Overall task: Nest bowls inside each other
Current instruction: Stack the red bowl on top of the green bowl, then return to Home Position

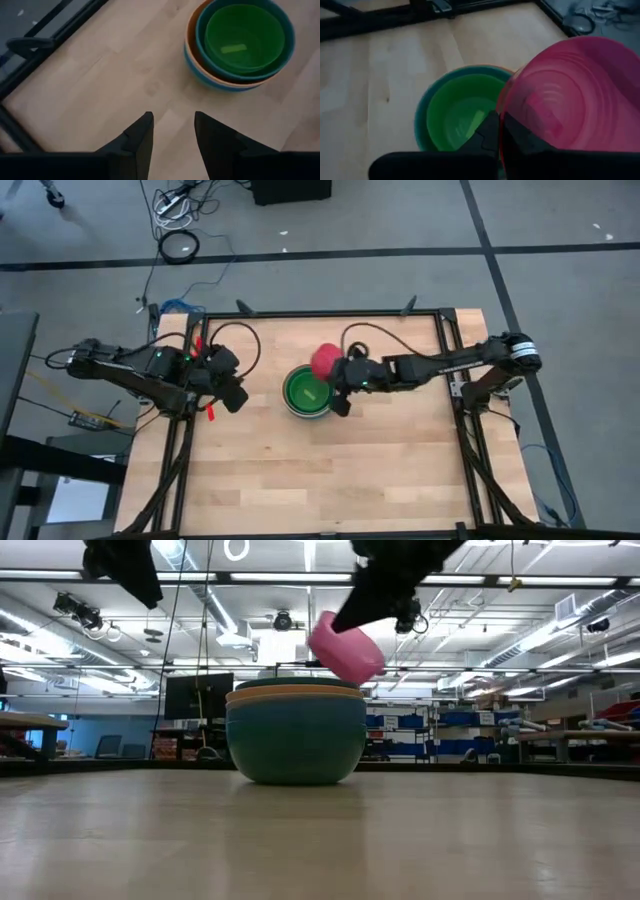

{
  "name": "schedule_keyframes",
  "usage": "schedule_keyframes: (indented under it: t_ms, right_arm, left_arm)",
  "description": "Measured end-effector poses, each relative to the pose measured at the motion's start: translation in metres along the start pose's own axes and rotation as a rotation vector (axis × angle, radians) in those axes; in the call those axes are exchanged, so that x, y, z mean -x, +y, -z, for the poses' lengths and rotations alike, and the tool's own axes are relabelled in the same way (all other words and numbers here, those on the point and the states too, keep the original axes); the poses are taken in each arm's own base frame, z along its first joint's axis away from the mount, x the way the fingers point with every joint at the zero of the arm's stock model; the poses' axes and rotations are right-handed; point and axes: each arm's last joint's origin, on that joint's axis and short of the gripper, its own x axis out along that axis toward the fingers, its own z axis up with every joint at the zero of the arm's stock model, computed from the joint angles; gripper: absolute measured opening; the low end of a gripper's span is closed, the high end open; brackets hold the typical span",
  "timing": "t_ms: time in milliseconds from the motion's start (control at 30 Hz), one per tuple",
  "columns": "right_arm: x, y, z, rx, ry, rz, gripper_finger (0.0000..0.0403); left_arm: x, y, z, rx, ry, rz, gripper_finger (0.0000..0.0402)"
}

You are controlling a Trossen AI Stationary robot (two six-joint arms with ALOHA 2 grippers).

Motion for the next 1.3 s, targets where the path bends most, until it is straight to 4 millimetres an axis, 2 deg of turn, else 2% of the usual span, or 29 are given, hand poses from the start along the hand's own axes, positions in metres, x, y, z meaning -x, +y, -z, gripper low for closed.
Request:
schedule_keyframes:
  t_ms: [200,333,667,767,1067,1300]
  right_arm:
    - [-0.016,0.023,-0.017,0.131,0.054,-0.042,0.0]
    - [-0.028,0.033,-0.016,0.175,0.123,-0.039,0.0]
    - [-0.037,0.042,-0.007,0.17,0.195,-0.138,0.0003]
    - [-0.036,0.044,-0.007,0.171,0.197,-0.159,0.0019]
    - [-0.036,0.043,-0.006,0.157,0.203,-0.148,0.0102]
    - [-0.036,0.04,-0.003,0.192,0.232,-0.082,0.0129]
  left_arm:
    - [-0.005,-0.01,0.001,0.039,-0.053,0.054,0.0152]
    - [-0.006,-0.012,0.002,0.042,-0.059,0.066,0.0152]
    - [-0.006,-0.011,0.001,0.039,-0.063,0.062,0.0152]
    - [-0.006,-0.011,0.001,0.038,-0.074,0.051,0.0152]
    - [-0.006,-0.011,0.001,0.017,-0.082,0.047,0.0152]
    - [-0.006,-0.011,0.001,0.015,-0.089,0.04,0.0152]
